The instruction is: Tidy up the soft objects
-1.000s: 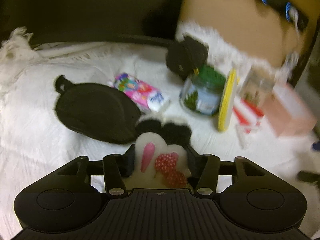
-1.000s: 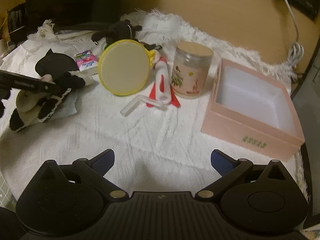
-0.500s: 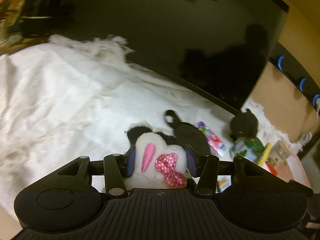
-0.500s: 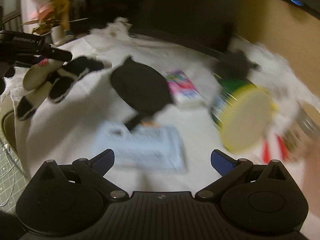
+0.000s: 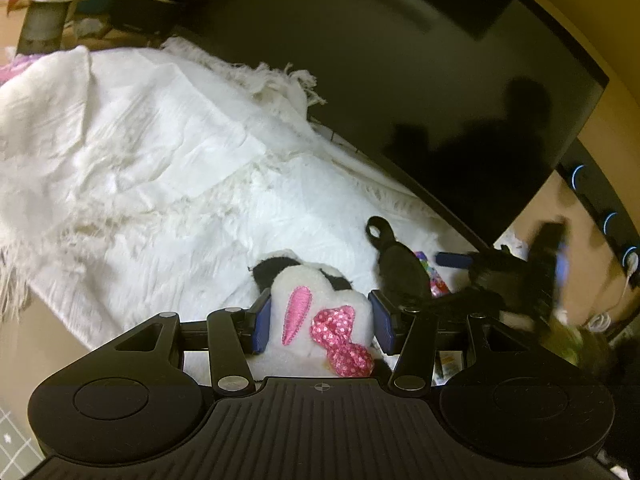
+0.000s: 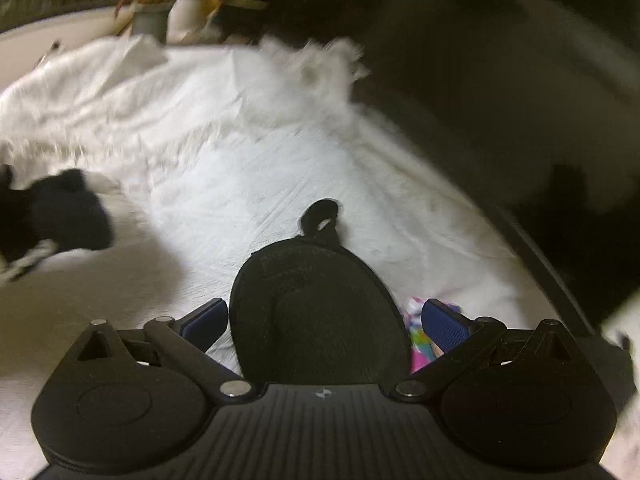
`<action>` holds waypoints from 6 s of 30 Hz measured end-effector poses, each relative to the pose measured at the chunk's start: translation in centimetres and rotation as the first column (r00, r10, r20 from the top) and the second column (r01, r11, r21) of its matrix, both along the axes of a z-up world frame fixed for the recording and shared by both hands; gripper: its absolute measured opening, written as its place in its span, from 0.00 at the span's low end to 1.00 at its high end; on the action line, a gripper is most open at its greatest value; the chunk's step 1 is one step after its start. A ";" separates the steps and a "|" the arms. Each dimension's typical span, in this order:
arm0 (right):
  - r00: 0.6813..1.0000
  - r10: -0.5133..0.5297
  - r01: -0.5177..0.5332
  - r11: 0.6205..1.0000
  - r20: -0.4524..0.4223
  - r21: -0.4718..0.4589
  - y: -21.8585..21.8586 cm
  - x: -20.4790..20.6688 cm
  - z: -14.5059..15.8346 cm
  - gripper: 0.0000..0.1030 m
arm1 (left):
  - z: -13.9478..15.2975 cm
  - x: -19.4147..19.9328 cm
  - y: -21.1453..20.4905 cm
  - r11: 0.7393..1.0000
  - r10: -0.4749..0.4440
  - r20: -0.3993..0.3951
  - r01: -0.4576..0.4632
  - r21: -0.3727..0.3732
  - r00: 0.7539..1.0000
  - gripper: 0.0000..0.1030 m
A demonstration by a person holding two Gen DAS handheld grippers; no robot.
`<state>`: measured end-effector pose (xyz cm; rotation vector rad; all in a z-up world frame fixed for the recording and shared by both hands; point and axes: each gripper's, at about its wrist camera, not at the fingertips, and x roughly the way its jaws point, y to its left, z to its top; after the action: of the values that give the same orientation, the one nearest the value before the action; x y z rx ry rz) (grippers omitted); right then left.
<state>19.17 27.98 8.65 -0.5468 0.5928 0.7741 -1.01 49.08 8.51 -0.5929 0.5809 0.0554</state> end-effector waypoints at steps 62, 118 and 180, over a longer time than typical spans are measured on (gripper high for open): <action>0.623 -0.734 0.782 0.580 -0.268 0.228 -45.1 -11.2 3.0 0.59 | 6.0 17.1 -37.3 0.802 -0.598 0.175 0.581 0.139 0.782 0.55; 0.926 -0.283 0.258 0.958 -0.248 -0.129 -3.1 2.1 3.8 0.40 | -4.9 7.9 -11.0 0.933 -0.342 -0.095 0.350 0.085 0.935 0.55; 0.688 -0.678 0.719 0.686 -0.259 0.113 -29.3 -14.5 -7.6 0.98 | -7.8 11.7 -28.8 0.645 -0.573 -0.284 0.637 0.423 0.769 0.79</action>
<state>4.64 -1.30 1.06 -0.0111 0.8268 0.1349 10.66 20.25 0.72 0.1462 0.8330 -0.3963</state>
